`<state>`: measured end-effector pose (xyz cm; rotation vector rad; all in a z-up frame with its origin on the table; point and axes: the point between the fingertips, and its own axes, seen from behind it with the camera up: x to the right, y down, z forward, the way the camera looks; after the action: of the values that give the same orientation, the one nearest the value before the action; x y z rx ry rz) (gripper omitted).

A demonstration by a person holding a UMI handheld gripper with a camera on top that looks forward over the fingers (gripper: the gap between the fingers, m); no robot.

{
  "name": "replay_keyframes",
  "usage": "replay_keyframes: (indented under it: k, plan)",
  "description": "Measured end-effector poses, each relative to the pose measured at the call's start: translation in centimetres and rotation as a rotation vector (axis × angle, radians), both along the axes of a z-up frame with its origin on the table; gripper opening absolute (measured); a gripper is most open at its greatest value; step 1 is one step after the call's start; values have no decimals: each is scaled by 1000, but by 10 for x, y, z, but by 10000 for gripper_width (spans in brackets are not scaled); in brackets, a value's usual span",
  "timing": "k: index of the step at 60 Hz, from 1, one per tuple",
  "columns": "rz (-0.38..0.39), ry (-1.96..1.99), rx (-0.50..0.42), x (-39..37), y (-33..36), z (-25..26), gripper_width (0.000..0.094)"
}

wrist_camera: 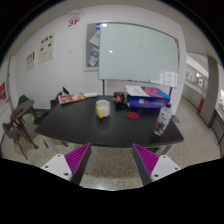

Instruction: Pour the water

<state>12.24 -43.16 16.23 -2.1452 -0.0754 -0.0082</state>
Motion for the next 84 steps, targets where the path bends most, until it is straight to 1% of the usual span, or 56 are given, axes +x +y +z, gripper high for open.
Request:
replay_keyframes:
  k: [6,12,24,30,40,46,50,51,52,53,57,60,61,64,67,70,71,79,80,81,84]
  plan:
    - [-55,-28,-23,77,24,-44,831]
    - [-104,-50,-19,146,54,-72,838]
    - [-170,-64,51,242,138,-88,839]
    - [-168,-65,95,269,181,-88,837]
    - [-113,-73,174,284,239,-93,832]
    - [-94,-48,183,282,259,-105,779]
    - [-93,-42,194,283,270,-108,715]
    - [-94,-41,198,283,271,-109,648]
    - [-97,-39,202,284,273,-109,618]
    - [-97,-36,210,285,274,-108,565]
    - [-87,-4,231,281,277,-108,540]
    - [-100,-2,243,283,277,-107,498]
    - [-107,-3,247,284,277,-106,497]
    - [-114,-4,258,286,279,-104,439]
    - [-120,-16,261,287,279,-105,405]
    - [-124,-33,260,288,279,-105,405]
    - [-125,-40,257,288,275,-102,391]
    - [-180,-119,273,295,275,-98,386]
    - [-193,-133,280,297,276,-95,386]
    - [-199,-152,277,303,282,-76,386]
    - [-219,-221,290,306,290,-57,386]
